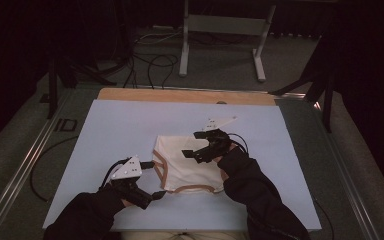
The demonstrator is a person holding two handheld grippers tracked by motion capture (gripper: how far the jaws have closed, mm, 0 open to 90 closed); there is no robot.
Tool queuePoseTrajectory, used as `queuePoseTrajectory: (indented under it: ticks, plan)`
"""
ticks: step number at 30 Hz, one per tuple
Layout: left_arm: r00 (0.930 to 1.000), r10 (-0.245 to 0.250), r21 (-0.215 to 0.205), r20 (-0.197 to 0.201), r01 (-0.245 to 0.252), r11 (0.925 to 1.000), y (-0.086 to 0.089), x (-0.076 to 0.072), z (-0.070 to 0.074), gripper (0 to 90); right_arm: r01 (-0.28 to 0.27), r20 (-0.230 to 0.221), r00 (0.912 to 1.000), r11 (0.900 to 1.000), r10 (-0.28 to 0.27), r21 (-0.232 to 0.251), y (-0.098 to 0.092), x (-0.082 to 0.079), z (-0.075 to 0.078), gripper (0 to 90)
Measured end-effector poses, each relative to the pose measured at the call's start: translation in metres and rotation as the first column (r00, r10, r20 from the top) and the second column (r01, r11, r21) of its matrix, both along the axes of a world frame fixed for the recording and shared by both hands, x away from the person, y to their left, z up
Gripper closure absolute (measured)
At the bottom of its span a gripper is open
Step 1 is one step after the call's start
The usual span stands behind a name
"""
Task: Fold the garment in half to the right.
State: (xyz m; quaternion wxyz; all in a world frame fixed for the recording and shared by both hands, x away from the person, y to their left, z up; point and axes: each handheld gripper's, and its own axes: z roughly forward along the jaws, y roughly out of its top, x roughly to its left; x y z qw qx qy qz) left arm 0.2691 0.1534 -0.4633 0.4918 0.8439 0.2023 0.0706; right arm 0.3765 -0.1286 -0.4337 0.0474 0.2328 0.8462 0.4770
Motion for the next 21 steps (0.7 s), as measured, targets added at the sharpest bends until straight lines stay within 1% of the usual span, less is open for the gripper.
queuePoseTrajectory:
  ticks: [3, 4, 6, 8, 9, 10, 12, 15, 17, 18, 21]
  plan:
    - [0.9997, -0.022, 0.030, -0.003, 0.023, 0.9993, -0.002, 0.001, -0.001, 2.6, -0.008, -0.002, 1.0000, 1.000, 0.008, -0.008, 0.009, 0.004, 0.000, 14.0]
    - [0.9997, -0.024, 0.042, 0.008, 0.023, 0.9989, -0.003, 0.001, -0.002, 2.8, -0.010, -0.009, 0.9999, 1.000, 0.010, -0.014, 0.012, 0.006, 0.000, 14.0]
    - [0.9992, -0.039, 0.048, 0.006, 0.038, 0.9981, -0.005, 0.002, -0.004, 2.8, -0.013, -0.011, 0.9999, 1.000, 0.013, -0.017, 0.018, 0.009, -0.002, 14.0]
    - [0.9989, -0.042, 0.067, 0.020, 0.041, 0.9969, -0.007, 0.002, -0.007, 2.8, -0.012, -0.023, 0.9997, 1.000, 0.012, -0.021, 0.024, 0.012, -0.003, 14.0]
    - [0.9990, -0.038, 0.065, 0.025, 0.036, 0.9973, -0.008, 0.002, -0.008, 2.8, -0.016, -0.027, 0.9995, 1.000, 0.016, -0.022, 0.027, 0.014, -0.004, 14.0]
    - [0.9987, -0.039, 0.076, 0.032, 0.037, 0.9964, -0.008, 0.003, -0.010, 2.8, -0.022, -0.024, 0.9995, 0.999, 0.021, -0.023, 0.029, 0.015, -0.005, 14.0]
    - [0.9980, -0.045, 0.081, 0.044, 0.041, 0.9959, -0.008, 0.004, -0.013, 3.1, -0.025, -0.027, 0.9993, 0.999, 0.024, -0.030, 0.035, 0.017, -0.006, 14.1]
    - [0.9975, -0.052, 0.097, 0.047, 0.048, 0.9941, -0.008, 0.006, -0.018, 4.0, -0.025, -0.038, 0.9990, 0.999, 0.024, -0.045, 0.045, 0.021, -0.010, 14.1]
    - [0.9972, -0.060, 0.111, 0.045, 0.055, 0.9923, -0.008, 0.008, -0.021, 6.7, -0.027, -0.048, 0.9986, 0.998, 0.025, -0.050, 0.049, 0.023, -0.013, 14.1]
    - [0.9969, -0.066, 0.110, 0.042, 0.061, 0.9920, -0.009, 0.008, -0.022, 7.8, -0.028, -0.049, 0.9985, 0.998, 0.026, -0.049, 0.051, 0.024, -0.014, 14.1]
    - [0.9961, -0.083, 0.127, 0.030, 0.078, 0.9888, -0.011, 0.009, -0.027, 10.9, -0.036, -0.060, 0.9976, 0.998, 0.033, -0.057, 0.057, 0.027, -0.017, 14.1]
